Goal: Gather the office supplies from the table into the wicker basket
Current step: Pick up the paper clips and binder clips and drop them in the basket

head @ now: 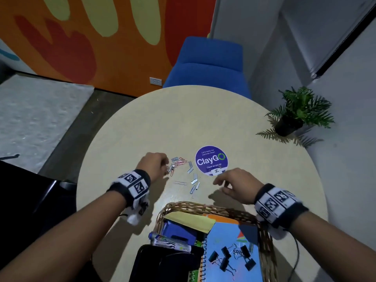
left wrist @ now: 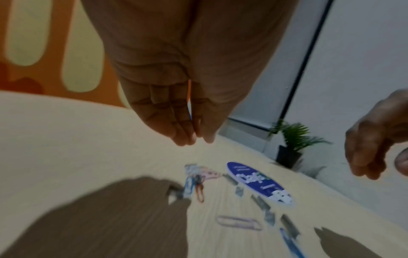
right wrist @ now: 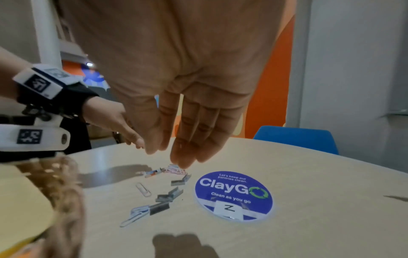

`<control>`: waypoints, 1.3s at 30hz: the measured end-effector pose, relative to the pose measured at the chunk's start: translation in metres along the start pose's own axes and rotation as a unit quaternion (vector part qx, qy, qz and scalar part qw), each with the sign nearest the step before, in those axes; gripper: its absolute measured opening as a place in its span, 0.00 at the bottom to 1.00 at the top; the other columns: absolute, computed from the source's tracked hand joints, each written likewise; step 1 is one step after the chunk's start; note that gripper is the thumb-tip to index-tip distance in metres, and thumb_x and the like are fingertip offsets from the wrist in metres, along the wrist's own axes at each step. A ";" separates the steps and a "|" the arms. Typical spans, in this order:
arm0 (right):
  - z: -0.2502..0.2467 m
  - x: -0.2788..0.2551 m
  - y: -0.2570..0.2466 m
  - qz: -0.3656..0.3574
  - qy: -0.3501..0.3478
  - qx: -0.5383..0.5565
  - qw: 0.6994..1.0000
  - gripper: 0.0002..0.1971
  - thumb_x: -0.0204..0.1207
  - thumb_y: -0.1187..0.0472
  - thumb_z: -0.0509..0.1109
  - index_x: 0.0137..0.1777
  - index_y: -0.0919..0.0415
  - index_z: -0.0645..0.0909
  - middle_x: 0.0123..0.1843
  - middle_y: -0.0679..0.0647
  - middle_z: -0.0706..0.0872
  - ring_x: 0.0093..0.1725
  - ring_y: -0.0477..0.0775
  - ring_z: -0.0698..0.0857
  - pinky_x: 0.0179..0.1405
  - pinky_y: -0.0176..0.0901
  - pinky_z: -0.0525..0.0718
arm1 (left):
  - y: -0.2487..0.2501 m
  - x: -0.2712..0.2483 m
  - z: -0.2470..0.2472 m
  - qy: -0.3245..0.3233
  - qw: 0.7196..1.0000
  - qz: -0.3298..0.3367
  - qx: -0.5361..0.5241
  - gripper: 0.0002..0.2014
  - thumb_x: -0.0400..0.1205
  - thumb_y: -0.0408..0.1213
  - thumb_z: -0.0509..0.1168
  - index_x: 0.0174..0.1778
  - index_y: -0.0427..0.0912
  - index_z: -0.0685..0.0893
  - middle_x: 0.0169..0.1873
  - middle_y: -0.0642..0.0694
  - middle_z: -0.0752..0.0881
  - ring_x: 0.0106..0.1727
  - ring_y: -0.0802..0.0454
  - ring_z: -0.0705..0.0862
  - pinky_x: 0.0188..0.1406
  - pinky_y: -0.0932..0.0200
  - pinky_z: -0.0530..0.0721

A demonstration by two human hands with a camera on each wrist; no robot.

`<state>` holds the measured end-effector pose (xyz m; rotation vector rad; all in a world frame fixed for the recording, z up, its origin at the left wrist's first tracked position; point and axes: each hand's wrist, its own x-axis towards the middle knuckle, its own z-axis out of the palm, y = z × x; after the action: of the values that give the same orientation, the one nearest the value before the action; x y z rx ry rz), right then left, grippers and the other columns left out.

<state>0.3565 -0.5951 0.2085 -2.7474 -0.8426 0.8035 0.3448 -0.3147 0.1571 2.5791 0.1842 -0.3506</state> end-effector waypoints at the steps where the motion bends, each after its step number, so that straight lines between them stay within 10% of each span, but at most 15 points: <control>1: 0.001 0.014 -0.004 0.000 -0.003 -0.008 1.000 0.14 0.78 0.59 0.67 0.62 0.49 0.83 0.58 0.47 0.87 0.54 0.50 0.85 0.53 0.45 0.82 | -0.007 0.009 0.006 0.003 1.000 -0.020 -0.005 0.06 0.77 0.36 0.69 0.48 0.44 0.86 0.46 0.43 0.90 0.45 0.46 0.85 0.45 0.60 0.78; 15: 0.036 0.109 -0.026 -0.048 -0.057 -0.112 0.991 0.09 0.73 0.61 0.70 0.52 0.53 0.86 0.53 0.52 0.81 0.52 0.58 0.83 0.41 0.46 0.78 | -0.015 0.036 0.061 0.056 0.996 0.058 0.032 0.10 0.81 0.32 0.62 0.51 0.47 0.87 0.48 0.49 0.86 0.47 0.48 0.84 0.44 0.54 0.84; 24: 0.035 0.108 -0.034 -0.050 -0.057 -0.136 0.988 0.11 0.78 0.62 0.67 0.58 0.63 0.83 0.57 0.59 0.80 0.51 0.63 0.83 0.52 0.57 0.86 | -0.006 0.043 0.052 0.021 1.000 0.010 0.004 0.15 0.75 0.23 0.64 0.53 0.42 0.86 0.47 0.43 0.89 0.42 0.49 0.82 0.42 0.61 0.78; 39: 0.002 0.070 -0.001 0.012 0.037 0.036 0.999 0.01 0.71 0.63 0.67 0.40 0.58 0.80 0.45 0.55 0.87 0.44 0.58 0.83 0.40 0.45 0.77 | -0.005 0.043 0.053 0.049 0.998 -0.015 0.020 0.09 0.80 0.31 0.62 0.47 0.42 0.89 0.52 0.41 0.85 0.51 0.41 0.85 0.50 0.53 0.81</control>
<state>0.4043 -0.5552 0.1757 -2.7116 -0.7530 0.7171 0.3741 -0.3352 0.0988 2.6383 0.2549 -0.2407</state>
